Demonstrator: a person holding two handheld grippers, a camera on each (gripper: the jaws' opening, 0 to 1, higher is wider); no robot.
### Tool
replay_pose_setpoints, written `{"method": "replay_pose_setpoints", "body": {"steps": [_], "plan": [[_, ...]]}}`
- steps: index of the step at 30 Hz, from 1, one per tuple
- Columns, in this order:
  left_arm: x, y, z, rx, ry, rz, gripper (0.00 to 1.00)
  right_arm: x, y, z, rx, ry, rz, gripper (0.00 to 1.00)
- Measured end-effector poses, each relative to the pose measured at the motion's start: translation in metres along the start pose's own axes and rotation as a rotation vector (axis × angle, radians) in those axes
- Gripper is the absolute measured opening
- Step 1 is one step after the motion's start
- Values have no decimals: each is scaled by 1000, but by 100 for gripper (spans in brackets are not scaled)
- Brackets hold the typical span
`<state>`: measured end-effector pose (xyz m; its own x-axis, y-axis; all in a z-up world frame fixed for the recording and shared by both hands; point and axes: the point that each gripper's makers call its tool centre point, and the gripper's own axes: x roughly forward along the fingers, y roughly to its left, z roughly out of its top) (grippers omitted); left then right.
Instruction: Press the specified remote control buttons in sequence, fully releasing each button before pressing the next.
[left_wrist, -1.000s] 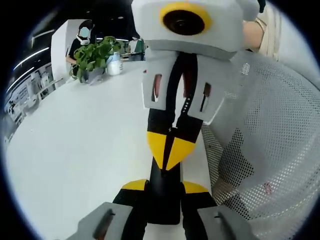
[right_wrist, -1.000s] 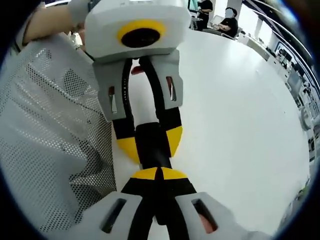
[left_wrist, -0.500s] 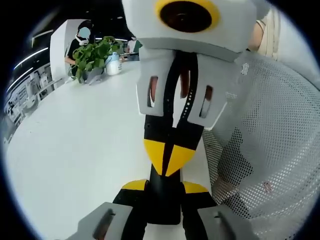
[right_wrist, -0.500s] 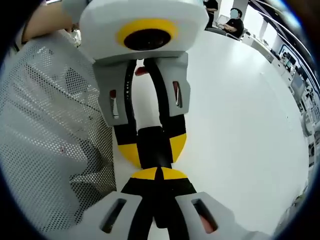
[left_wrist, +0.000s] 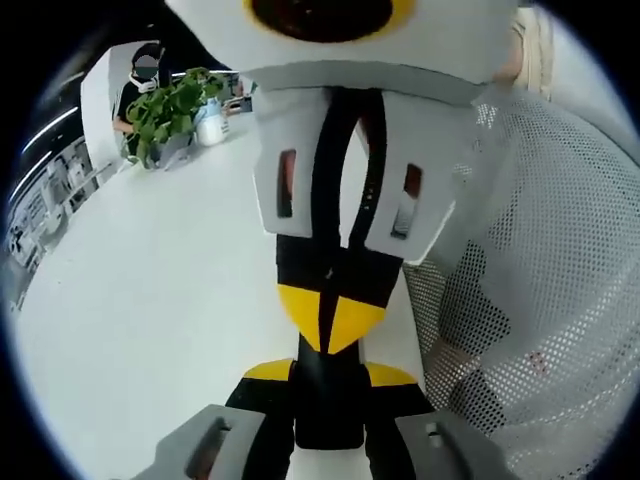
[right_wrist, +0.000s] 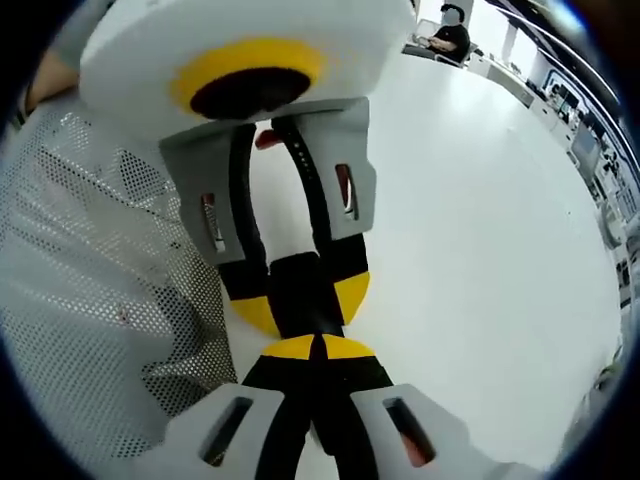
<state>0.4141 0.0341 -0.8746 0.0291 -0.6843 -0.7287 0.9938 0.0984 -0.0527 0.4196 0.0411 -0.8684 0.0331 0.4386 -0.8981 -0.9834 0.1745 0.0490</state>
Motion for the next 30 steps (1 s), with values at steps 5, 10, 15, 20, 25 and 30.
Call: {"method": "replay_pose_setpoints", "body": {"steps": [5, 10, 15, 20, 25, 30], "plan": [[0, 0, 1, -17, 5, -3, 25, 0, -1, 0, 66, -52, 4, 0], [0, 0, 1, -28, -6, -6, 25, 1, -2, 2, 134, -107, -11, 0], [0, 0, 1, -27, -1, -4, 25, 0, -1, 2, 119, -132, -9, 0], [0, 0, 1, -32, -4, -2, 25, 0, -1, 3, 102, -149, -13, 0], [0, 0, 1, -36, -6, 2, 25, -1, -2, 2, 102, -179, 5, 0], [0, 0, 1, -43, -10, 4, 25, -4, -5, -3, 33, -171, 7, 11]]}}
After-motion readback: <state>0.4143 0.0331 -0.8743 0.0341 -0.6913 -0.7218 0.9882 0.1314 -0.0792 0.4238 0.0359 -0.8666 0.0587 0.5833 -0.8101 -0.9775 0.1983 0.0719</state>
